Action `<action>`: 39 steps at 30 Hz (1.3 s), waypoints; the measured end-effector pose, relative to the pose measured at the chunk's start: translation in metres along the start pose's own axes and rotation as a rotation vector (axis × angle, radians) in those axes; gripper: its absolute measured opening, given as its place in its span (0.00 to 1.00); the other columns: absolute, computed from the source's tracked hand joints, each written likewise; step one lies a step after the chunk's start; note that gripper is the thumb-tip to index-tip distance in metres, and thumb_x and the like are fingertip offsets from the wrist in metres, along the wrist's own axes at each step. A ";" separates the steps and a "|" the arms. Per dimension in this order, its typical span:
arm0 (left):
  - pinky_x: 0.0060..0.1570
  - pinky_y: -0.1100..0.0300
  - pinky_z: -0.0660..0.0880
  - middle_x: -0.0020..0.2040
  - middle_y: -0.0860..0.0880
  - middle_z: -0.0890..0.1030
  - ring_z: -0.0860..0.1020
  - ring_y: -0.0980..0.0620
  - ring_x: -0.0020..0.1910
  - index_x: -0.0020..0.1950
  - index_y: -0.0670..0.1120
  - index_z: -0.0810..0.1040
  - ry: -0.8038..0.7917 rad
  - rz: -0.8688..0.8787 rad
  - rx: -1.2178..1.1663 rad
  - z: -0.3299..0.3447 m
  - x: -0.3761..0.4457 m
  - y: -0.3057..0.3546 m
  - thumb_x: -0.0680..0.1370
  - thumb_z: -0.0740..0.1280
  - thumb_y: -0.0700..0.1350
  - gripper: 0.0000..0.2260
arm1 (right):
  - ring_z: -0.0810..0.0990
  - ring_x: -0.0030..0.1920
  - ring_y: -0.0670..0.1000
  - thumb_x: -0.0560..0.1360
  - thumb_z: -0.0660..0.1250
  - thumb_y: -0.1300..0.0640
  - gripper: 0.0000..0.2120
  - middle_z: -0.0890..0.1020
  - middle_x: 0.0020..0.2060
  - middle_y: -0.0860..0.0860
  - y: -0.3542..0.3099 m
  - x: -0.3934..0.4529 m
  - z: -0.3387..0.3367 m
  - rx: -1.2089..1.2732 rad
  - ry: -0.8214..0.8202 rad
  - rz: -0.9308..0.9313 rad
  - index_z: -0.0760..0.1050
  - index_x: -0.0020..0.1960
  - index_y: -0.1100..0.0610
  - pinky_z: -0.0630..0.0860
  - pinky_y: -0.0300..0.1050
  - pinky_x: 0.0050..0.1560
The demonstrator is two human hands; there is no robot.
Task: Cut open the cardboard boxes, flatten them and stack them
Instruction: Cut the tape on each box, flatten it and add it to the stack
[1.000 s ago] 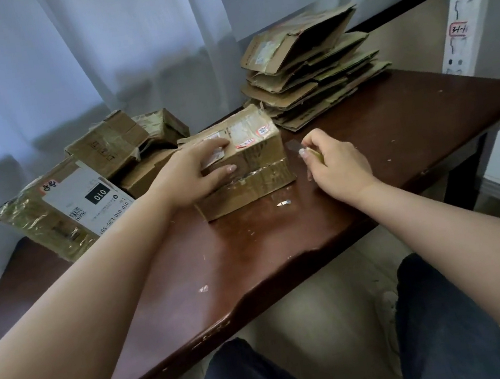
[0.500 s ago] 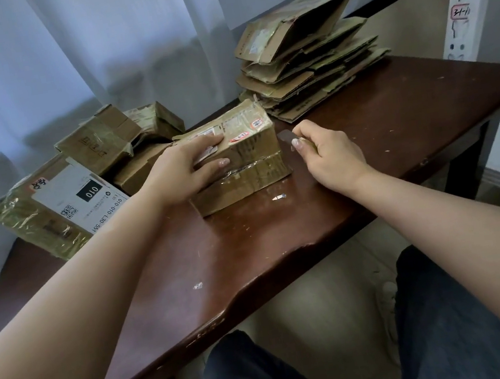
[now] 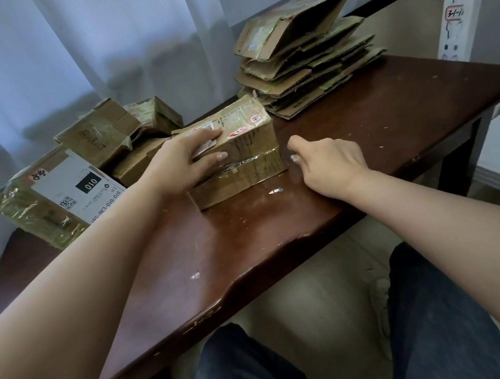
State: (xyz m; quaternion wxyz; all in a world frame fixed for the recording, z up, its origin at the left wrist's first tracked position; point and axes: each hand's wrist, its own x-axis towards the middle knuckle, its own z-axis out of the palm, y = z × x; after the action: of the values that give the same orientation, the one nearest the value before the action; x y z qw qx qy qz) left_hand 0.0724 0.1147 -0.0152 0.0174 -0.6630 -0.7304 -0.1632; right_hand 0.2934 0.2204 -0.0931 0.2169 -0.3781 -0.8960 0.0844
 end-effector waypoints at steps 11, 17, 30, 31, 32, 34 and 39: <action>0.68 0.61 0.60 0.73 0.46 0.69 0.66 0.48 0.72 0.74 0.47 0.68 -0.096 -0.170 -0.010 -0.009 0.001 0.014 0.81 0.63 0.50 0.22 | 0.79 0.46 0.63 0.83 0.51 0.52 0.10 0.82 0.46 0.58 0.003 -0.016 -0.005 0.094 0.161 0.125 0.67 0.59 0.55 0.64 0.48 0.40; 0.67 0.56 0.67 0.69 0.46 0.72 0.71 0.48 0.68 0.72 0.45 0.69 -0.088 -0.322 -0.228 -0.018 0.005 0.030 0.78 0.66 0.48 0.22 | 0.78 0.47 0.63 0.82 0.53 0.51 0.11 0.81 0.47 0.58 0.001 -0.019 -0.008 0.160 0.173 0.179 0.67 0.58 0.56 0.65 0.48 0.40; 0.63 0.54 0.63 0.71 0.48 0.71 0.69 0.42 0.61 0.74 0.59 0.65 -0.132 0.023 0.244 -0.010 -0.007 0.014 0.78 0.63 0.60 0.24 | 0.79 0.49 0.60 0.81 0.57 0.55 0.10 0.83 0.47 0.52 -0.006 -0.019 -0.011 0.226 0.199 0.089 0.69 0.61 0.54 0.66 0.46 0.40; 0.59 0.54 0.64 0.67 0.48 0.73 0.68 0.43 0.58 0.74 0.60 0.66 -0.093 0.027 0.281 -0.007 -0.005 0.021 0.78 0.62 0.61 0.24 | 0.79 0.49 0.60 0.80 0.58 0.54 0.10 0.83 0.47 0.52 -0.007 -0.021 -0.010 0.234 0.208 0.077 0.70 0.61 0.54 0.66 0.46 0.40; 0.57 0.55 0.64 0.64 0.47 0.74 0.68 0.43 0.57 0.73 0.60 0.66 -0.053 0.025 0.304 -0.004 -0.004 0.027 0.78 0.61 0.62 0.24 | 0.79 0.49 0.60 0.80 0.58 0.54 0.10 0.83 0.46 0.53 -0.007 -0.023 -0.010 0.244 0.219 0.062 0.70 0.60 0.54 0.66 0.46 0.41; 0.56 0.54 0.66 0.61 0.46 0.74 0.68 0.43 0.57 0.73 0.60 0.67 0.001 0.026 0.346 0.002 -0.001 0.038 0.78 0.59 0.63 0.24 | 0.79 0.47 0.61 0.80 0.59 0.55 0.09 0.83 0.43 0.53 -0.008 -0.029 -0.010 0.265 0.242 0.026 0.72 0.59 0.56 0.66 0.47 0.41; 0.61 0.51 0.67 0.60 0.43 0.72 0.66 0.42 0.60 0.74 0.58 0.64 0.014 0.013 0.373 0.012 0.005 0.049 0.80 0.54 0.62 0.23 | 0.79 0.39 0.62 0.79 0.61 0.58 0.07 0.76 0.34 0.50 -0.006 -0.040 -0.007 0.294 0.306 -0.051 0.73 0.55 0.59 0.66 0.46 0.38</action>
State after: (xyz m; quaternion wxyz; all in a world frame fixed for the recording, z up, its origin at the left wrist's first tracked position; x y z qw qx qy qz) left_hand 0.1216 0.1262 -0.0151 0.1462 -0.6518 -0.7436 -0.0293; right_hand 0.3177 0.1877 -0.0977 0.4055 -0.3281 -0.8398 0.1504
